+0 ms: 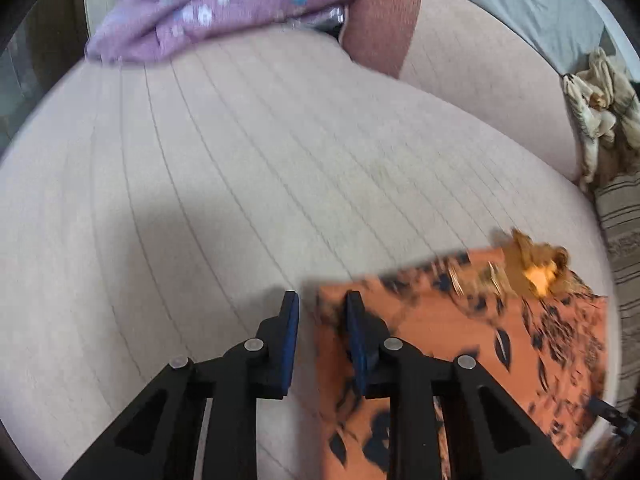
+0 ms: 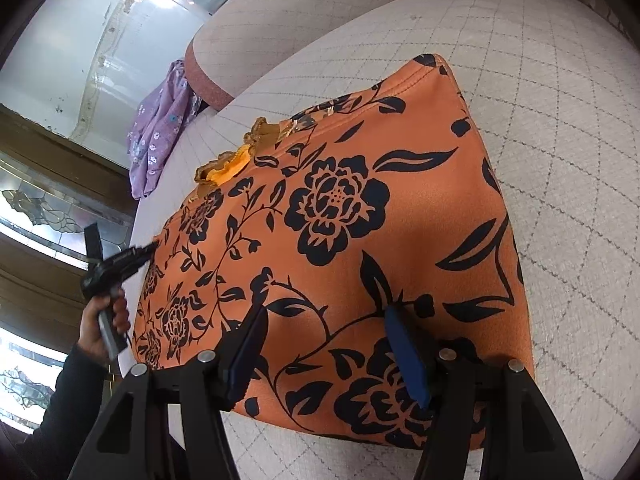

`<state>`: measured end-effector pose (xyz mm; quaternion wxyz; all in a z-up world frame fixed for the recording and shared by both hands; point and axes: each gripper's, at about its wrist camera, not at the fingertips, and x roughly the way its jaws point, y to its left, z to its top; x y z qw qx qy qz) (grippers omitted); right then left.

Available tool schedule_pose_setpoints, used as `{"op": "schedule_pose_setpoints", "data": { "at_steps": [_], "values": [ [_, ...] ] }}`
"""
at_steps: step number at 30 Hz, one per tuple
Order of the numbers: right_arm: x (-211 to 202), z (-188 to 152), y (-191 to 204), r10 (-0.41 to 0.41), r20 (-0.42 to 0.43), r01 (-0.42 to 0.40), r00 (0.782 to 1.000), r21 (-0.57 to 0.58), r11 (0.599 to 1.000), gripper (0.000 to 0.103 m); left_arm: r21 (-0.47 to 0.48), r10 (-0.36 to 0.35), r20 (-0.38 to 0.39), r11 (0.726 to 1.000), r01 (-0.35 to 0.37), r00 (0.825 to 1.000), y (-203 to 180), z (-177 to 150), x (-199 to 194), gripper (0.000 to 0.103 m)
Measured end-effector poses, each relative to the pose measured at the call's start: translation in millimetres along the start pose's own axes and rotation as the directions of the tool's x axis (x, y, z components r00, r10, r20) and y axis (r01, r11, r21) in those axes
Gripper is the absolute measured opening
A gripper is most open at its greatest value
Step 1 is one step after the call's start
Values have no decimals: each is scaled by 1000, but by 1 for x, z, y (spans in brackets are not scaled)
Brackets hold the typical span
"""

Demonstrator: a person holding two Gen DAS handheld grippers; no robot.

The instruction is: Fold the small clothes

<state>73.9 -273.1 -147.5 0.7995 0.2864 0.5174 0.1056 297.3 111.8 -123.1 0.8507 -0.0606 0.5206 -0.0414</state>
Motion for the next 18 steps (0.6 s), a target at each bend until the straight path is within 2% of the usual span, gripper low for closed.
{"op": "schedule_pose_setpoints", "data": {
  "at_steps": [3, 6, 9, 10, 12, 13, 14, 16, 18],
  "values": [
    [-3, 2, 2, -6, -7, 6, 1000, 8, 1000, 65, 0, 12, 11, 1000, -12, 1000, 1, 0, -5, 25],
    [-17, 13, 11, 6, 33, -7, 999, 5, 1000, 65, 22, 29, 97, 999, -31, 995, 2, -13, -36, 26],
    [-21, 37, 15, 29, 65, -29, 997, -4, 1000, 65, 31, -13, 143, 999, 8, 990, -1, -28, -65, 41],
    [-18, 48, 13, 46, 68, -46, 997, 7, 999, 67, 39, -14, 159, 999, 8, 987, -6, -34, -73, 50],
    [-5, 70, 2, 78, 74, -80, 994, 34, 996, 69, 28, -28, 191, 999, 23, 981, -13, -51, -92, 55],
    [4, 82, -9, 60, 77, -65, 995, 61, 996, 69, 32, -39, 186, 999, 33, 982, -15, -55, -95, 55],
    [14, 93, -28, 9, 81, -20, 997, 135, 991, 68, 39, -46, 180, 998, 40, 983, -18, -62, -100, 55],
    [13, 100, -61, 31, 163, -79, 986, 299, 951, 68, 44, -31, 165, 999, 24, 986, -26, -70, -106, 56],
    [-5, 97, -52, -15, 220, -52, 975, 295, 954, 70, 63, -26, 161, 998, 16, 987, -35, -81, -111, 57]
  ]
}}
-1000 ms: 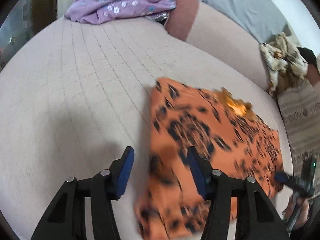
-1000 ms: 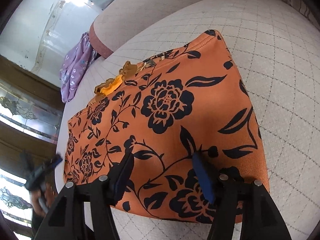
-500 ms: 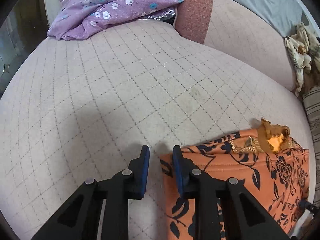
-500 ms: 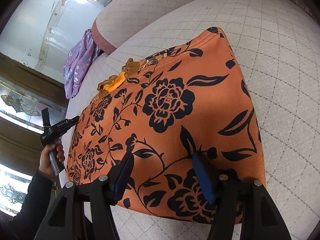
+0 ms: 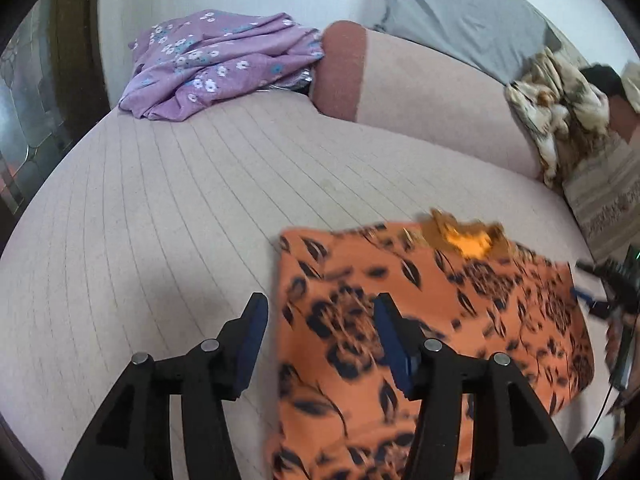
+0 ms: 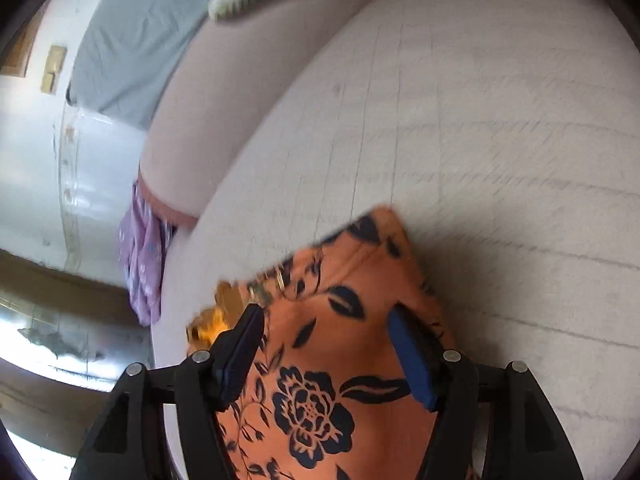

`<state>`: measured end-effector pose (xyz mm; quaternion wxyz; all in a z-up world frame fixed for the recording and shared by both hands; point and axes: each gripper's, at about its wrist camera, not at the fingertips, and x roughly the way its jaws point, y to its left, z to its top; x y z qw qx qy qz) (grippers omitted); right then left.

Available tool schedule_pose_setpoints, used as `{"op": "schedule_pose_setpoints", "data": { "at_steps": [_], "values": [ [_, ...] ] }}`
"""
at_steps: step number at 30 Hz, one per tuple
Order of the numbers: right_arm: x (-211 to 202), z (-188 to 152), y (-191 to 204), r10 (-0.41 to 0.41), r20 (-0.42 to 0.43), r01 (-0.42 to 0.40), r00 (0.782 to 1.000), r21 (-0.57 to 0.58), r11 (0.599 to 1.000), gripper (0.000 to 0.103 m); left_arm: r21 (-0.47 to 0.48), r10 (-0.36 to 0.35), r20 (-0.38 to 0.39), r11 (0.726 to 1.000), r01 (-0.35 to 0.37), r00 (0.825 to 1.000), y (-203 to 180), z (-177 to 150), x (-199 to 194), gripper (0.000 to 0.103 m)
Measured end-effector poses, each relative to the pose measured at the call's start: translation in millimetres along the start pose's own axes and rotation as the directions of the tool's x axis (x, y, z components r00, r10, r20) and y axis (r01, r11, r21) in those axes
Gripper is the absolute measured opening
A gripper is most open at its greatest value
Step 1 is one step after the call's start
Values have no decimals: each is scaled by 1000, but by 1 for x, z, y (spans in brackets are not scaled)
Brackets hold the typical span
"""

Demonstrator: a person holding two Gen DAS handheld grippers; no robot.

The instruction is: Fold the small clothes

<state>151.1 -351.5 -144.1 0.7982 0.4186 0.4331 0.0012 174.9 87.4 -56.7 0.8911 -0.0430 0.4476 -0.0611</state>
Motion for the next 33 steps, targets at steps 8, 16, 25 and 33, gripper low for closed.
{"op": "schedule_pose_setpoints", "data": {
  "at_steps": [8, 16, 25, 33],
  "values": [
    [-73, -101, 41, 86, -54, -95, 995, -207, 974, 75, -4, 18, -26, 1000, -18, 1000, -25, -27, -15, 60],
    [-80, -135, 0, 30, -70, -37, 997, -99, 994, 74, 19, 35, -24, 999, -34, 999, -36, -47, -42, 60],
    [-83, -131, -15, 41, -23, -41, 999, -21, 999, 73, 22, 42, -2, 999, -42, 999, -38, -56, -59, 68],
    [-115, -165, -19, 66, 16, -66, 998, 5, 998, 76, 16, 42, -55, 999, -41, 998, -43, -75, -38, 70]
  ]
}}
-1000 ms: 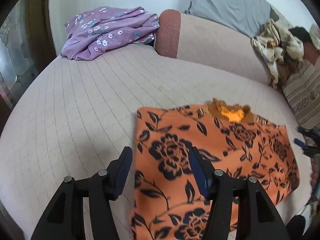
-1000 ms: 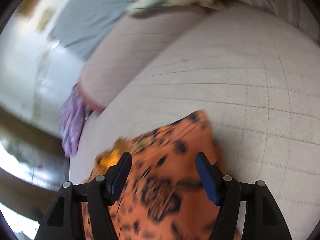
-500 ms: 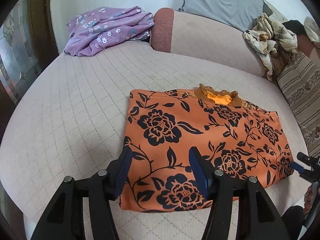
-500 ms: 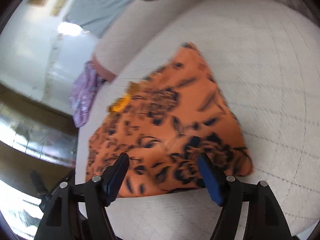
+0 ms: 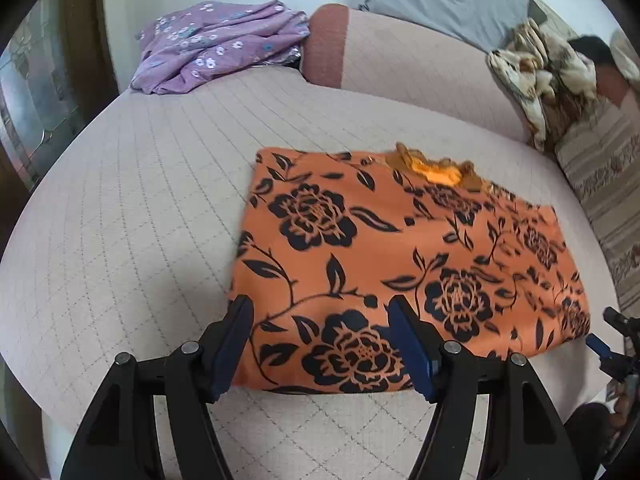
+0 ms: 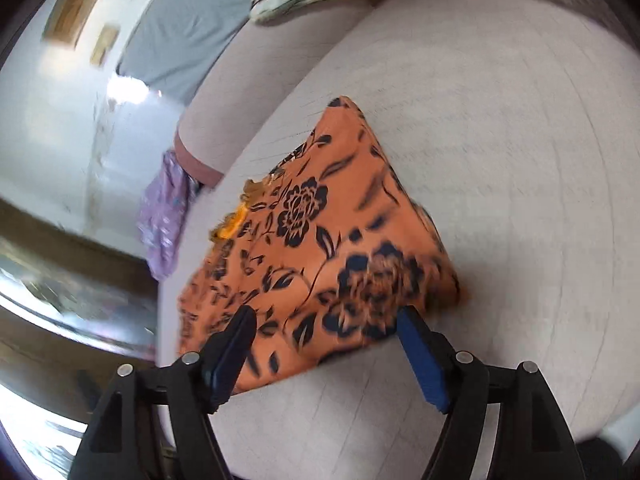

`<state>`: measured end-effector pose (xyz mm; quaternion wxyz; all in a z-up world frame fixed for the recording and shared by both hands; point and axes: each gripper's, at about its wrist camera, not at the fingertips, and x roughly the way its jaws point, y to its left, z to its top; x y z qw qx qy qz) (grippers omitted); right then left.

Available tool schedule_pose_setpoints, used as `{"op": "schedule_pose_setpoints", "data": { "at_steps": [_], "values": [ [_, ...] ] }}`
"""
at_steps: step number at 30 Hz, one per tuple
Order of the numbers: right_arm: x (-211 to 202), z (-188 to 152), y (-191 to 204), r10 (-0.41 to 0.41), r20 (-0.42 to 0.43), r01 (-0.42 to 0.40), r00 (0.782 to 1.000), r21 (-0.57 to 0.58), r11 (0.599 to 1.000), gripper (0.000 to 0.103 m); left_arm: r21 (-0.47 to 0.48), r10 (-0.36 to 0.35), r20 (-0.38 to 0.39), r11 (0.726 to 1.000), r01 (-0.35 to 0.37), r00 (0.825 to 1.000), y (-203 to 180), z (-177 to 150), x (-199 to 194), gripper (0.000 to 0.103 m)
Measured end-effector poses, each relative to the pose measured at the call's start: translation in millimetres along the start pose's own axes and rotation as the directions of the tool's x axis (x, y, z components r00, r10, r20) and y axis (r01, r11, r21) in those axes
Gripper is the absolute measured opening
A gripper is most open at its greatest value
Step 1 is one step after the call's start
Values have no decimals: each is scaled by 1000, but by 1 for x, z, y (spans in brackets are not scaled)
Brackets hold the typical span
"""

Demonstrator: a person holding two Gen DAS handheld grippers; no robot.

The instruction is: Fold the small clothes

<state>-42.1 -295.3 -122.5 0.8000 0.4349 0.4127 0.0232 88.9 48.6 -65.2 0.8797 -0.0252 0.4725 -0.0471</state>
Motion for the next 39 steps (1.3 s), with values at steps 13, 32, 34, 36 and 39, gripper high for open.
{"op": "schedule_pose_setpoints", "data": {
  "at_steps": [13, 32, 34, 36, 39],
  "values": [
    [12, 6, -39, -13, 40, 3, 999, 243, 970, 77, 7, 7, -17, 1000, -7, 1000, -30, -8, 23, 70],
    [26, 23, -22, -37, 79, 25, 996, 152, 988, 78, 55, 9, 5, 998, -9, 1000, -57, -3, 38, 70],
    [28, 24, -14, -60, 79, 52, 995, 104, 993, 78, 63, 4, 6, 998, -5, 1000, -63, -2, 42, 70],
    [41, 27, -12, -68, 43, 64, 997, 79, 995, 51, 89, 21, -44, 996, -17, 999, -70, -5, 61, 70],
    [47, 31, -19, -117, 28, 114, 993, 93, 989, 26, 193, 107, -24, 976, -101, 994, -84, -12, 71, 73]
  ]
}}
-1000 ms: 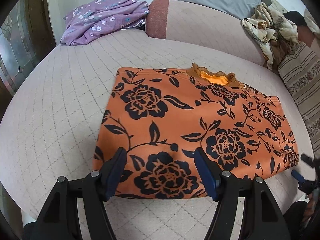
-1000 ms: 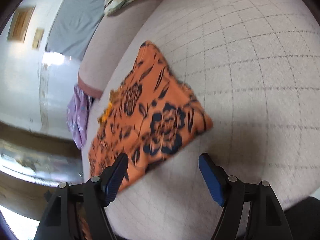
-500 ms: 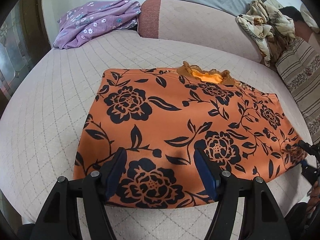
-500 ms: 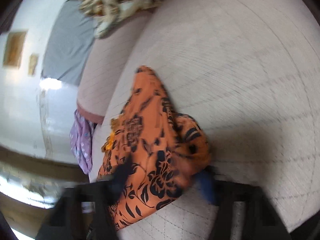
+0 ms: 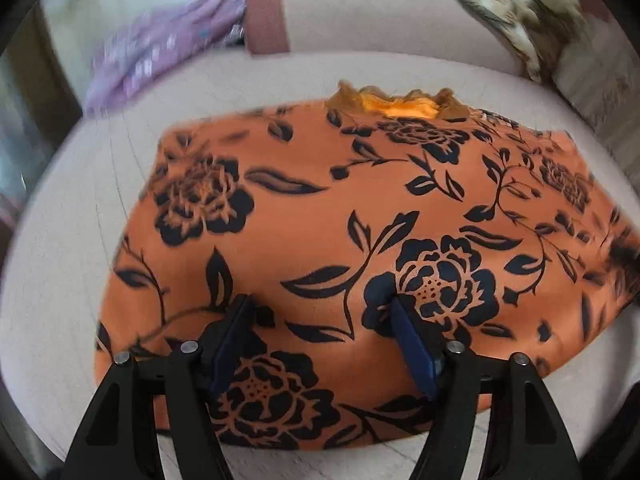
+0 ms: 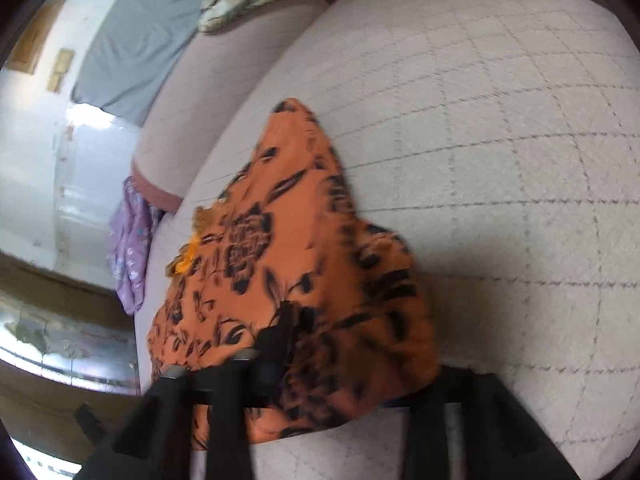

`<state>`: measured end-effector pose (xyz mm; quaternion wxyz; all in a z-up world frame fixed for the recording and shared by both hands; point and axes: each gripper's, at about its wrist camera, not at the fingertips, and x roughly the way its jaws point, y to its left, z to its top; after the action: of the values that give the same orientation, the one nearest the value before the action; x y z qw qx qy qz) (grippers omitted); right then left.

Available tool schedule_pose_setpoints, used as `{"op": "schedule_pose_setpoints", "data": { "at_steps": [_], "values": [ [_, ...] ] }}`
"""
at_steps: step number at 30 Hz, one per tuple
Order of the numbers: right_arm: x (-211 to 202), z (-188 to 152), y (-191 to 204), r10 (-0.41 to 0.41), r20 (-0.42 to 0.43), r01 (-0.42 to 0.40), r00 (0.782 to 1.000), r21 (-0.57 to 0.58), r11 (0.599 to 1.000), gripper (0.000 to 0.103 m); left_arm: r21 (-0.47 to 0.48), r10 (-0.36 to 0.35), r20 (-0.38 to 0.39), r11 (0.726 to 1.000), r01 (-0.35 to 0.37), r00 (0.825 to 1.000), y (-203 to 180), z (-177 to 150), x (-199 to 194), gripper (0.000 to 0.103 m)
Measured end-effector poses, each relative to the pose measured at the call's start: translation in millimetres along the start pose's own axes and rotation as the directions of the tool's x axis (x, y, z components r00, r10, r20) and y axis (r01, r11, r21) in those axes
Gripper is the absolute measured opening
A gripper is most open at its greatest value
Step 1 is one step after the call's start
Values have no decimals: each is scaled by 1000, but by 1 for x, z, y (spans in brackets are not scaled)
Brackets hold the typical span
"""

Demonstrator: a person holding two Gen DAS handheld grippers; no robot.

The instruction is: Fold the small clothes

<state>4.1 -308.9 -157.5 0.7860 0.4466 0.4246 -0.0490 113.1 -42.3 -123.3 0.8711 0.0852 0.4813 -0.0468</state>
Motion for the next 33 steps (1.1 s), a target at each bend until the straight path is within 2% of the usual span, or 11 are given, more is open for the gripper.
{"op": "schedule_pose_setpoints", "data": {
  "at_steps": [5, 6, 8, 10, 11, 12, 19, 25, 29, 31, 33],
  "values": [
    [-10, -1, 12, -1, 12, 1, 1000, -55, 998, 35, -30, -61, 91, 998, 64, 994, 0, 5, -23, 73],
    [-10, -1, 12, -3, 16, 4, 1000, -58, 998, 59, -26, -53, 105, 998, 56, 993, -1, 5, -21, 73],
    [-8, -1, 11, 18, 28, -16, 999, -52, 999, 75, 9, -41, -3, 999, 41, 999, -8, 2, 6, 76],
    [2, 0, 12, 4, 18, -3, 1000, -56, 998, 61, 61, -1, 44, 998, -2, 999, -15, -2, 11, 81],
    [4, 2, 12, -18, 10, 19, 1000, -54, 998, 19, 71, 5, 35, 997, -8, 999, -17, -1, 11, 81],
    [7, 5, 13, -20, -18, 19, 1000, -49, 999, 11, 57, -9, 25, 998, 7, 1000, -15, 1, 11, 81],
    [-30, -2, 147, -14, 98, 49, 995, -367, 929, 11, -167, -164, 118, 969, 183, 979, 56, 10, -29, 78],
    [-13, -101, 303, 111, 40, -53, 993, -691, 721, 11, -462, 14, 295, 877, 130, 955, 181, -27, -81, 78],
    [83, -178, 320, -25, -123, -78, 992, -760, 645, 11, -632, 48, 196, 770, 89, 979, 237, -62, -54, 78],
    [148, -208, 301, -192, -221, -54, 956, -777, 627, 13, -685, 7, 152, 722, 100, 988, 252, -72, -44, 76],
    [153, -210, 297, -172, -209, -48, 963, -758, 650, 11, -691, 3, 167, 714, 115, 986, 255, -74, -45, 76]
  ]
}}
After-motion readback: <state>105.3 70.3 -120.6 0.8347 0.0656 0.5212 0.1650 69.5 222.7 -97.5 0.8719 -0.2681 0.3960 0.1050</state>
